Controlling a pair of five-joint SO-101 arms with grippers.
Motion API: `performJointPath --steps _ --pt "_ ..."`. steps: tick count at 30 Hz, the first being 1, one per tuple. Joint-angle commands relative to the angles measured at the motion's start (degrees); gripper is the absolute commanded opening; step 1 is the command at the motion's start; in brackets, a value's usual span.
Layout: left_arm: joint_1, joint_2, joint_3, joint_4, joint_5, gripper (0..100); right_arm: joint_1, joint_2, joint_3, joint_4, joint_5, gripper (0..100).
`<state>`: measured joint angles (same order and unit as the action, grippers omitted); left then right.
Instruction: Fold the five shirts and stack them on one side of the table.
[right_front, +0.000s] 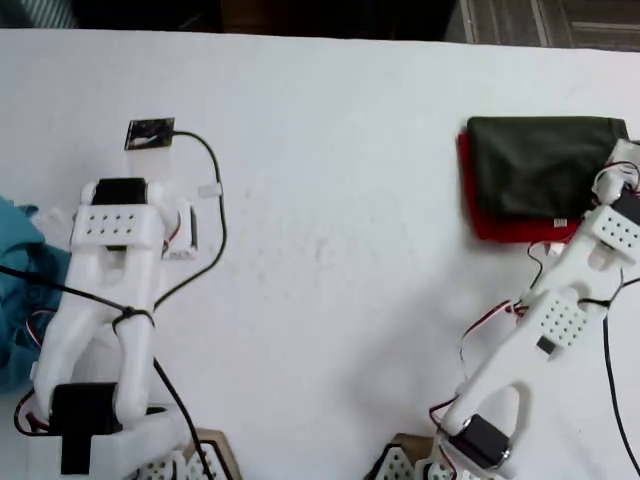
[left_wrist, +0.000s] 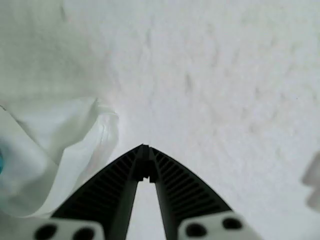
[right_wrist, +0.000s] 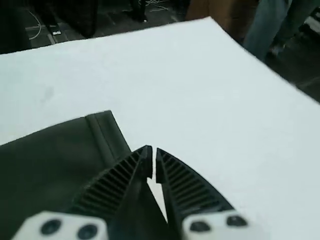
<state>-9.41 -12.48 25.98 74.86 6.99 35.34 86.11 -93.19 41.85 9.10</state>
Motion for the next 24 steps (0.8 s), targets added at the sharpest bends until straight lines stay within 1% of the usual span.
performJointPath --steps 1,6,11,13,16,19,20,21,24 --pt "-0.4 -2.8 -0.1 0.2 0.2 3 0.5 -6.4 -2.4 10.1 -2.9 1.9" --pt "-0.4 -2.8 -0.1 0.2 0.2 3 0.2 -14.1 -2.4 22.3 -3.0 1.9" --pt "-0.4 -2.8 -0.1 0.3 0.2 3 0.4 -24.1 -2.4 27.7 -3.1 2.0" --pt "-0.4 -2.8 -0.1 0.3 0.2 3 -0.3 -28.1 -2.4 32.2 -3.1 2.0" --pt "-0.4 -2.8 -0.3 1.5 0.0 3 -4.2 -32.8 -2.4 44.7 -2.5 2.0" --pt "-0.4 -2.9 -0.7 2.8 0.2 3 -9.8 -34.9 -2.3 57.6 -1.0 2.0" --pt "-0.4 -2.9 -0.7 3.2 0.2 3 -12.0 -34.5 -2.2 59.9 0.3 2.0" --pt "-0.4 -2.9 -0.7 3.6 0.2 3 -13.3 -33.8 -1.1 59.8 0.9 1.9" --pt "-0.5 -3.1 -0.7 5.5 0.2 3 -14.5 -32.0 2.0 59.7 0.8 1.9"
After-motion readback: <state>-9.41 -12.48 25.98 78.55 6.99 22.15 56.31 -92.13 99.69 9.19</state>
